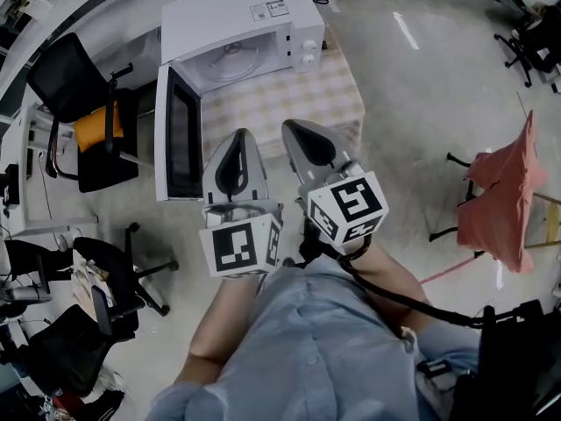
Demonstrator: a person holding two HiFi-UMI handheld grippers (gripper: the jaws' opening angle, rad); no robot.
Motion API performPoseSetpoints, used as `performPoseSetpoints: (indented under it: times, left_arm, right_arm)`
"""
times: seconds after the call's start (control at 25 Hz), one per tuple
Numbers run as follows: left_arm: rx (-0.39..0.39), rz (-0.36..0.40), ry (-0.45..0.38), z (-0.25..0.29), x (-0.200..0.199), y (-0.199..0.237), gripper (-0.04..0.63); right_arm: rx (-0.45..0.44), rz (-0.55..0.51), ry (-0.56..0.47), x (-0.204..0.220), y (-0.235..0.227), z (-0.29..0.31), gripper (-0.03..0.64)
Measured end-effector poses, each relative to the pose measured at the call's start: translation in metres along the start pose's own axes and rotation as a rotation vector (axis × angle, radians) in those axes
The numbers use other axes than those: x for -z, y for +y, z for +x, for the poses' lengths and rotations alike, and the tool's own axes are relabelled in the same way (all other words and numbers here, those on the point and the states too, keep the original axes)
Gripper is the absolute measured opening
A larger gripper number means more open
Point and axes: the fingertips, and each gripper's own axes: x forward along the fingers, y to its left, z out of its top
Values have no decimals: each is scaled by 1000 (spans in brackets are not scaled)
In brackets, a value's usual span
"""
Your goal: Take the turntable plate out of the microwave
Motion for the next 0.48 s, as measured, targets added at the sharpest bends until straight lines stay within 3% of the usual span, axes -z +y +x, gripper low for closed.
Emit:
performPoseSetpoints:
  times: [0.48]
  left_arm:
    - [-38,57,-3,54,-7,-16,8]
  right_arm:
    - [-61,38,-23,-15,-49,31,2]
